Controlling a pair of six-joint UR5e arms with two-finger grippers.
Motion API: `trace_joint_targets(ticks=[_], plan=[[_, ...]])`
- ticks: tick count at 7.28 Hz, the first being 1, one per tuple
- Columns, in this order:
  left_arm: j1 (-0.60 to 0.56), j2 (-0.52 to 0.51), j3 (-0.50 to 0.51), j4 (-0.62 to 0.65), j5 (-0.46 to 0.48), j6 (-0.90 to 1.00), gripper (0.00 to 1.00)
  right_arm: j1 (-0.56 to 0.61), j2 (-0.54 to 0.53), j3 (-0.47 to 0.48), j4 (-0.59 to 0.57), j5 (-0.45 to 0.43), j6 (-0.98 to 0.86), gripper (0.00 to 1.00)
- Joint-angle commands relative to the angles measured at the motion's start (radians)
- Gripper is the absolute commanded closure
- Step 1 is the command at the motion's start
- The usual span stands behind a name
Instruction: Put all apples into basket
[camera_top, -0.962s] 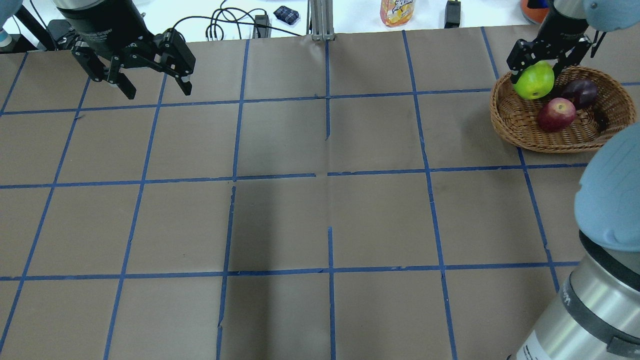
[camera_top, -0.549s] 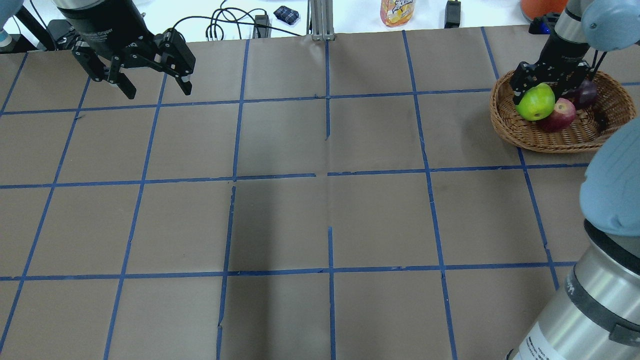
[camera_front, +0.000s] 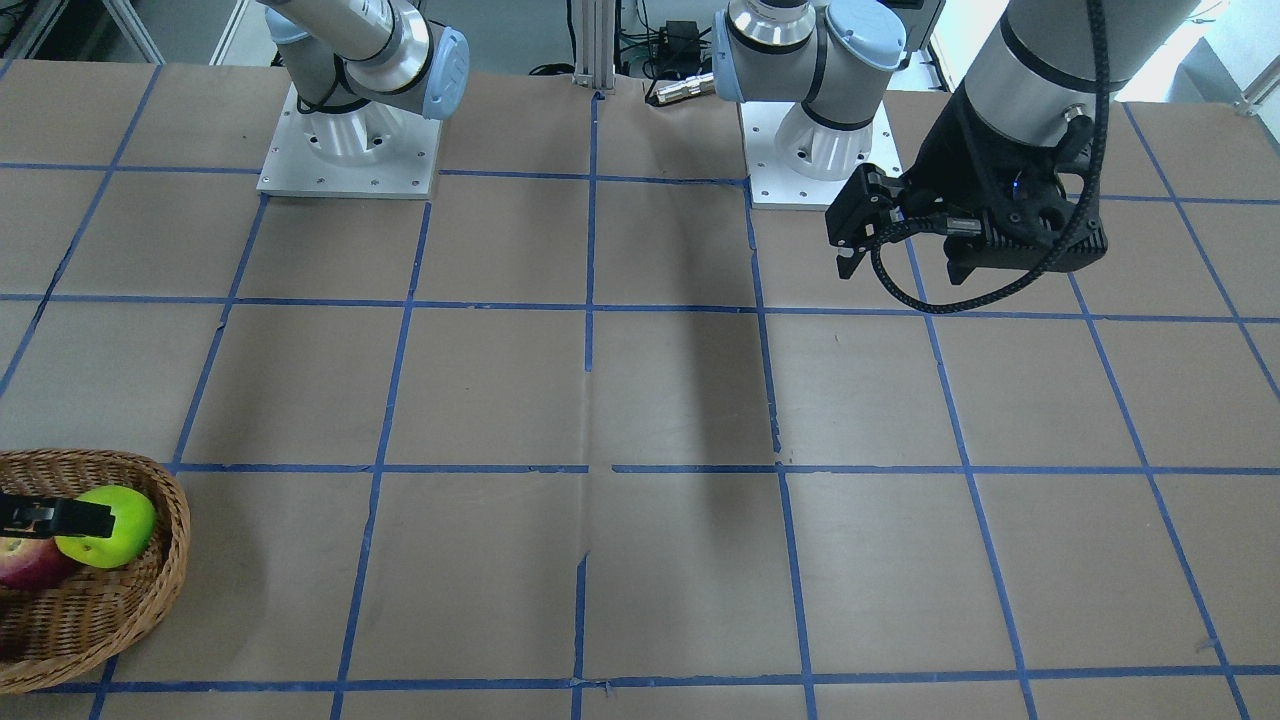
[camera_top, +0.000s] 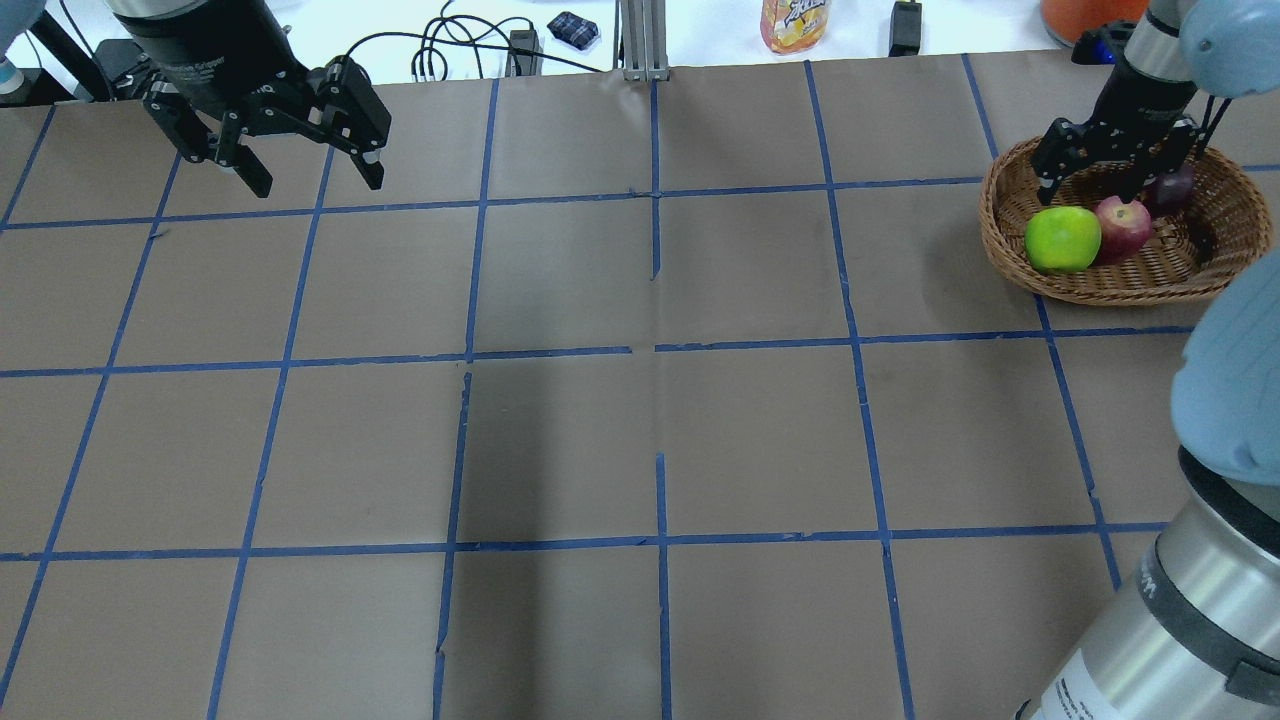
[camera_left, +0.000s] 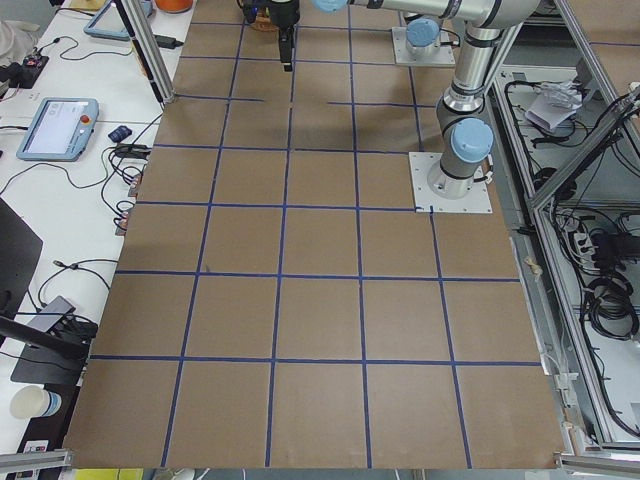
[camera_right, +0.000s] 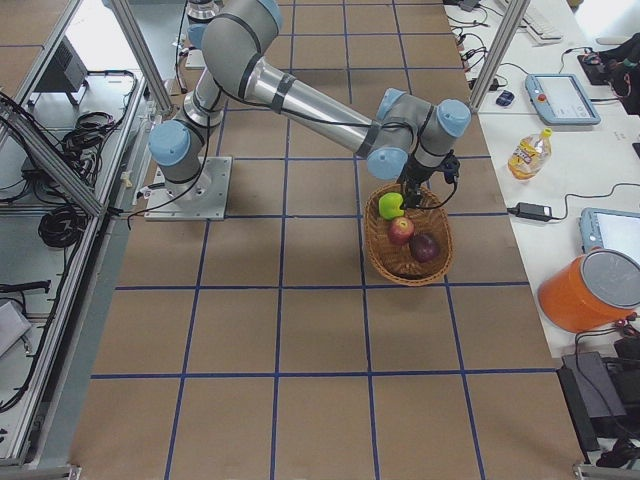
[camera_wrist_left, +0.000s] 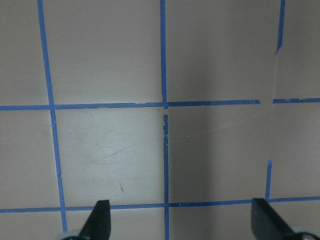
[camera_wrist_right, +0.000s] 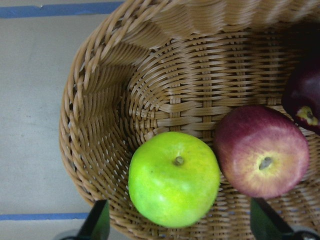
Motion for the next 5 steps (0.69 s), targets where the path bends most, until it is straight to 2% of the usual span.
trace_joint_targets(ticks=[1,3,5], plan=[[0.001,-0.001,0.000,0.000,0.002,0.002,0.00,0.020,-0.122,0.000,0.090,0.009,0.046,0.00],[0.003,-0.004,-0.001,0.008,0.003,0.002,0.00,0.128,-0.242,0.016,0.179,0.014,0.220,0.00],[0.003,-0.004,0.000,0.008,0.002,0.000,0.00,0.268,-0.351,0.081,0.218,0.037,0.392,0.00]])
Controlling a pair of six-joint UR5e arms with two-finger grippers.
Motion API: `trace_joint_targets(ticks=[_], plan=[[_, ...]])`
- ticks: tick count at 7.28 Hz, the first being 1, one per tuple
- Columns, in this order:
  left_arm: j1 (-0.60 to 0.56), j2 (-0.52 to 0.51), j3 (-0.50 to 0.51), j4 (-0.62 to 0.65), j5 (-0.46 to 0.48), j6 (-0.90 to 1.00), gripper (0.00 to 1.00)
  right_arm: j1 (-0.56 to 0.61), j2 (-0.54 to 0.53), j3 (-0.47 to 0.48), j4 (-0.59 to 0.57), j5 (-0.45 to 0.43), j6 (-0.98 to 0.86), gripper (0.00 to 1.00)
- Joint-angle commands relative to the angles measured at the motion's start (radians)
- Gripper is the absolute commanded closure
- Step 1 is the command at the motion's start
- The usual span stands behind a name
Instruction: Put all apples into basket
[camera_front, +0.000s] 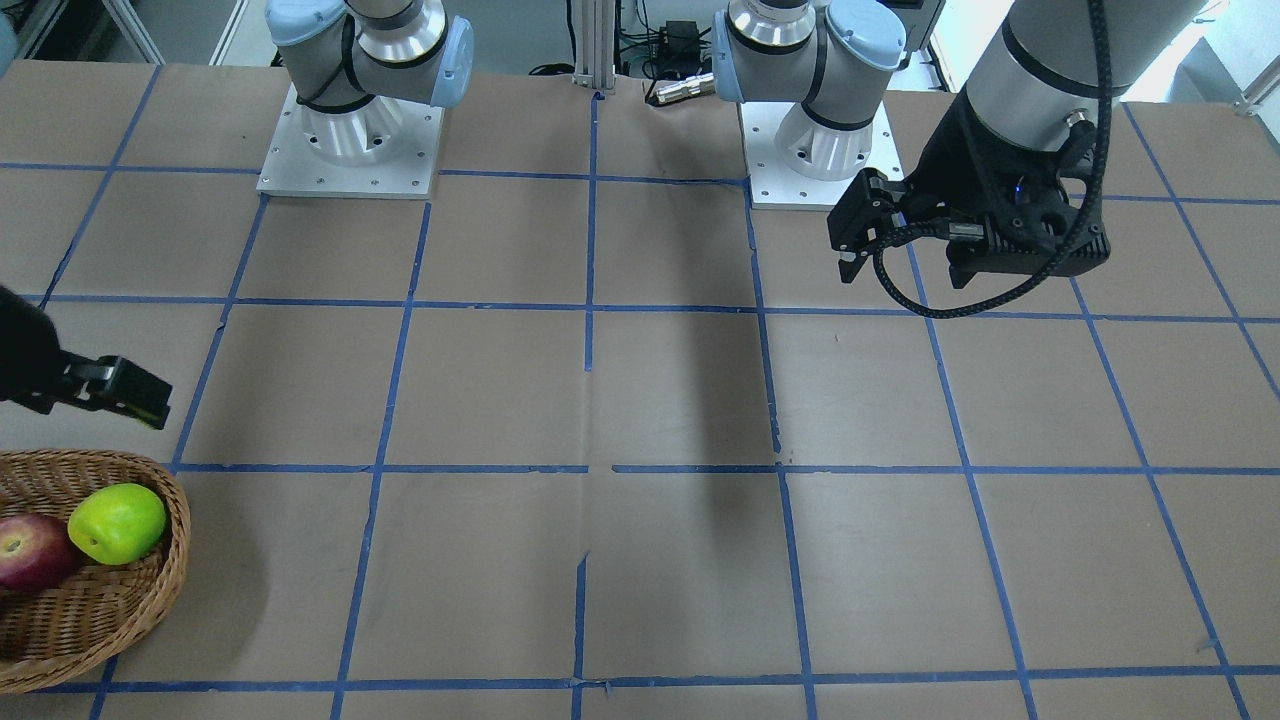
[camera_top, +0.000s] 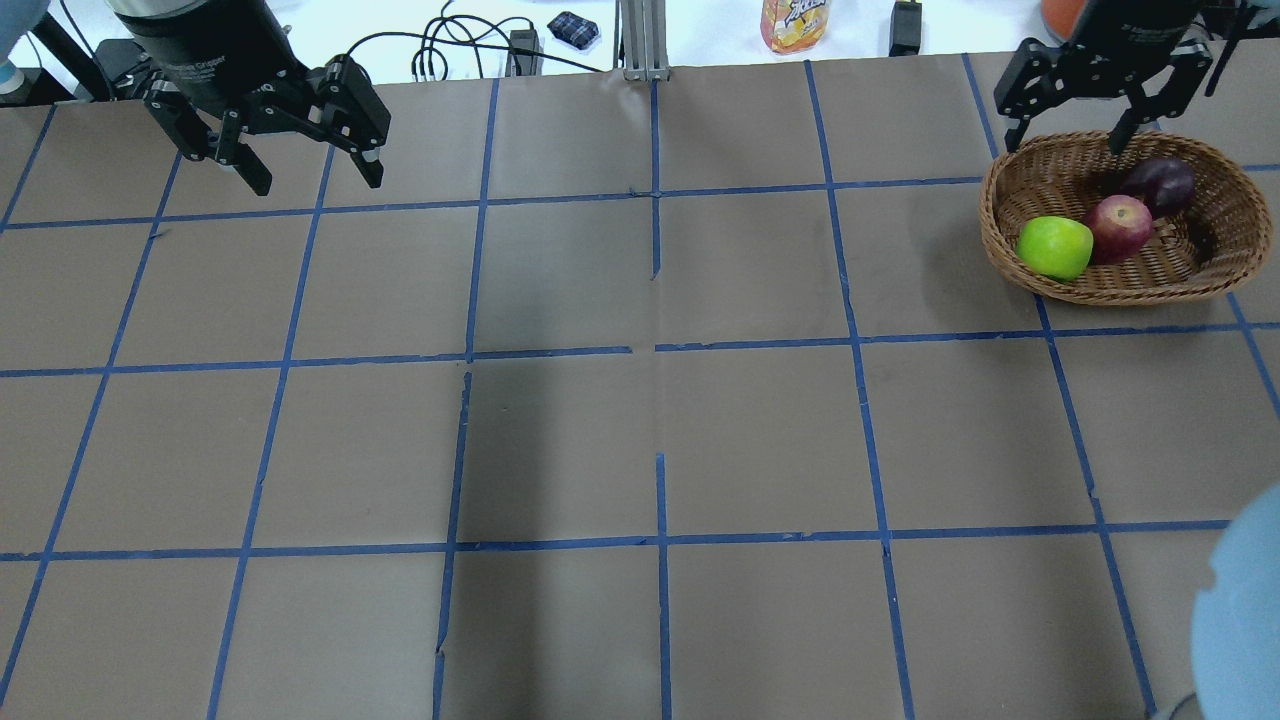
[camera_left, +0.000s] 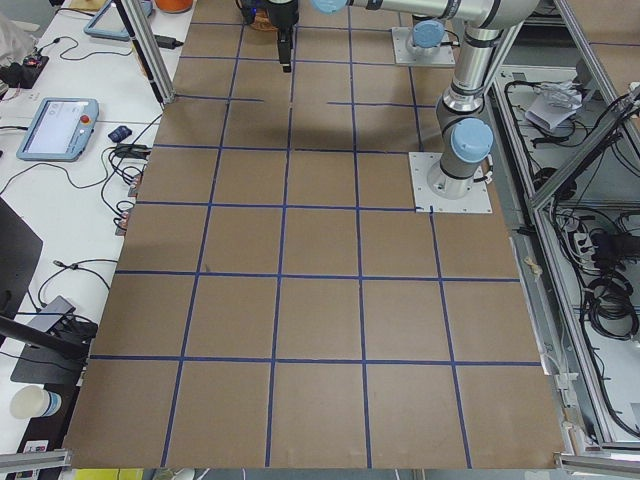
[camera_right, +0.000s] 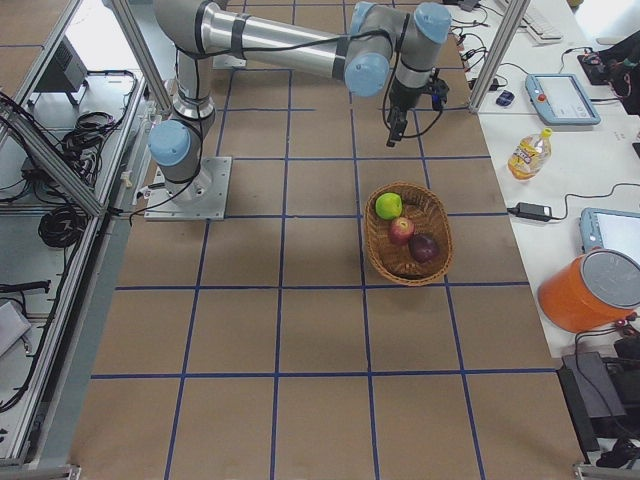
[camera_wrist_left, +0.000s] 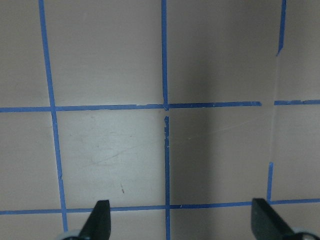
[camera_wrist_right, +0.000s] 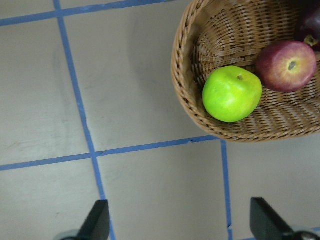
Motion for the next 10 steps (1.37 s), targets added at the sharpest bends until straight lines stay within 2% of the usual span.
trace_joint_targets(ticks=[1,3,6,10], plan=[[0.000,0.000,0.001,0.002,0.000,-0.001,0.00,0.118,-0.130,0.110,0.045,0.077,0.158,0.00],[0.000,-0.002,0.001,0.002,0.000,-0.001,0.00,0.136,-0.271,0.240,0.039,0.093,0.177,0.00],[0.000,-0.002,0.001,0.002,-0.002,-0.001,0.00,0.144,-0.340,0.244,0.045,0.079,0.162,0.00],[0.000,0.000,0.001,0.000,0.000,0.000,0.00,0.163,-0.339,0.253,0.045,0.072,0.164,0.00]])
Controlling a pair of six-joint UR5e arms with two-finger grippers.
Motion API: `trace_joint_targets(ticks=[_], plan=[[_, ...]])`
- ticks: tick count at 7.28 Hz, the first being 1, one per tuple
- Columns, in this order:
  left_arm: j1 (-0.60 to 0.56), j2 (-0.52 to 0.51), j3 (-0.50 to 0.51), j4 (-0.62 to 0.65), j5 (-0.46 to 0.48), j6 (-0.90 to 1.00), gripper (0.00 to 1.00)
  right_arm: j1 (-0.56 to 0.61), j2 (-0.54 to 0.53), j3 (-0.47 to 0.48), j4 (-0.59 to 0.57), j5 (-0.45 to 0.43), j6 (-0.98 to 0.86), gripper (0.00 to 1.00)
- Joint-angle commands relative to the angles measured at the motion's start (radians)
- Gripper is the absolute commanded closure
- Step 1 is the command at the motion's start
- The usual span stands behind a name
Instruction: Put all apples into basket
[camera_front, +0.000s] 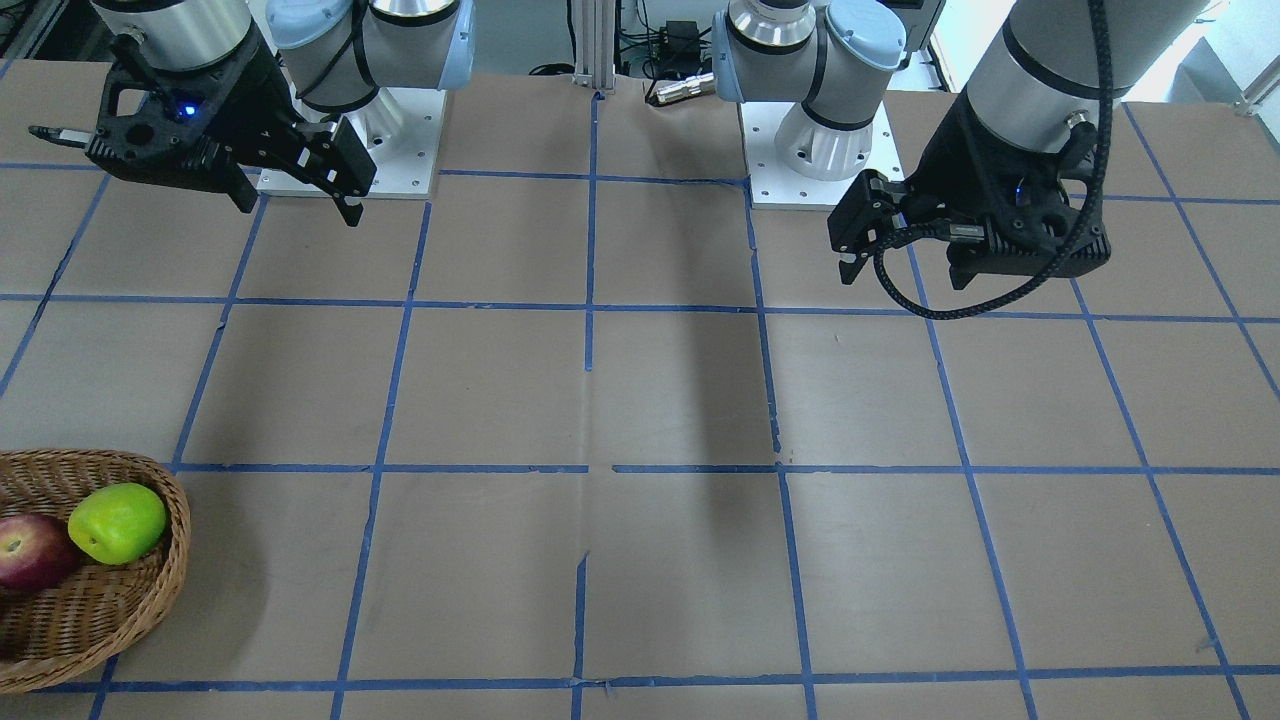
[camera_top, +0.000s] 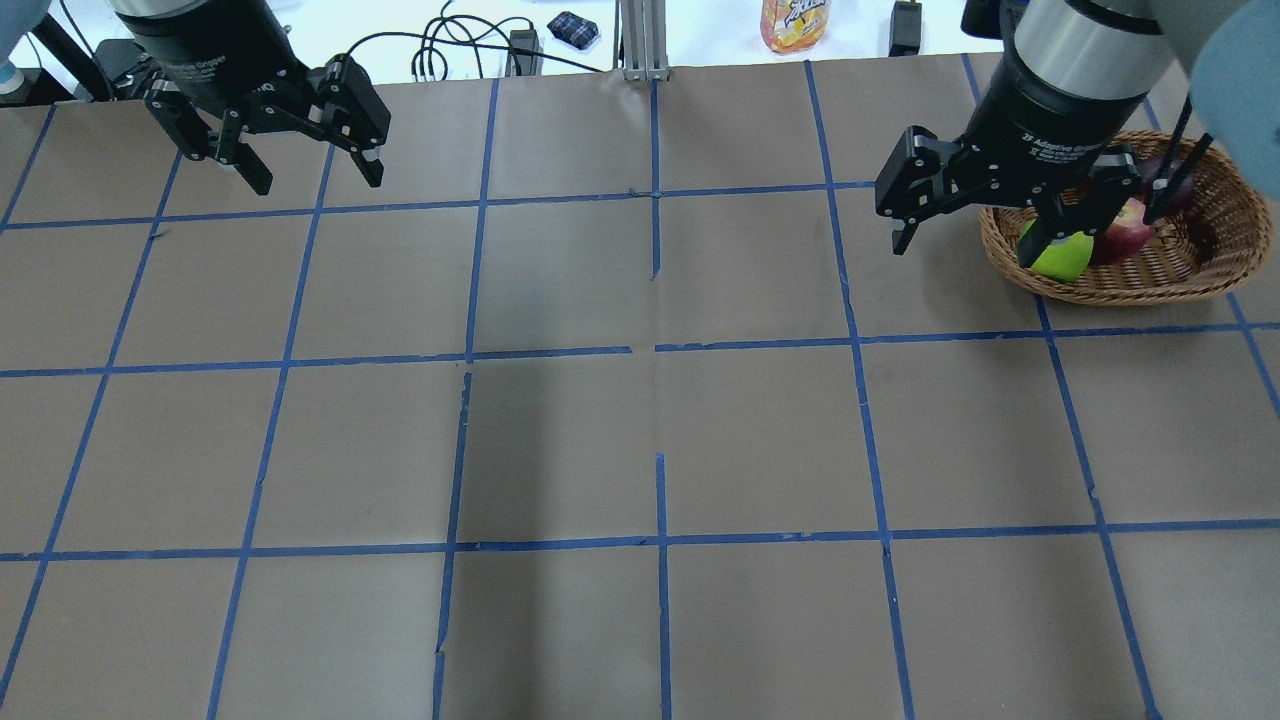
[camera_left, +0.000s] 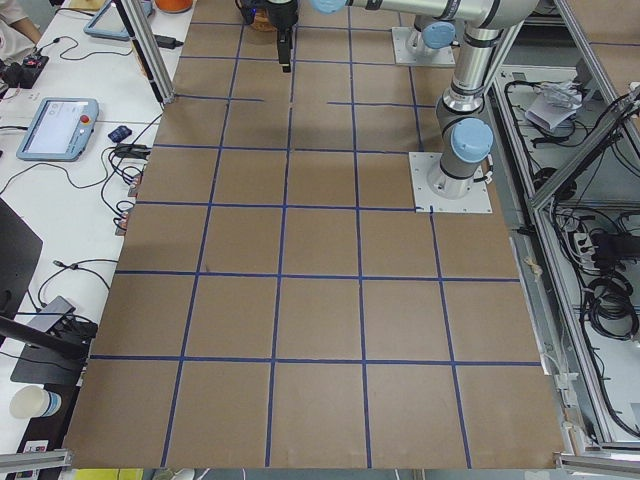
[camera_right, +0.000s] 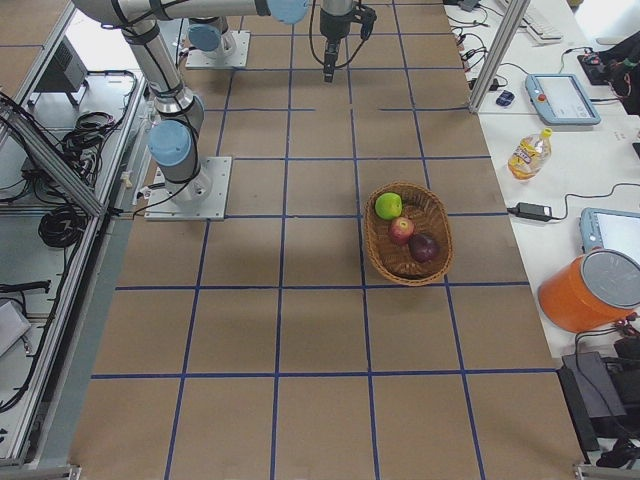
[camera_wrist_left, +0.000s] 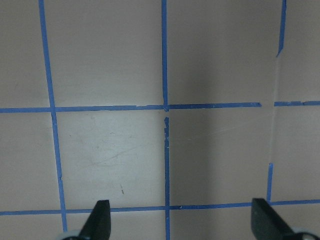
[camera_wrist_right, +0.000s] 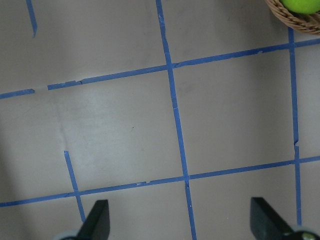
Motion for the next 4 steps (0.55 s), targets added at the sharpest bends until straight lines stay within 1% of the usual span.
trace_joint_targets(ticks=[1,3,4], plan=[[0.000,0.001,0.000,-0.001,0.000,0.001,0.00,0.001,0.002,0.002,0.003,-0.004,-0.012,0.00],[0.002,-0.001,-0.001,0.000,0.002,0.002,0.00,-0.002,0.002,0.002,0.005,-0.037,-0.012,0.00],[0.000,0.001,-0.001,0.000,0.002,0.002,0.00,-0.002,0.001,0.005,0.008,-0.035,-0.008,0.00]])
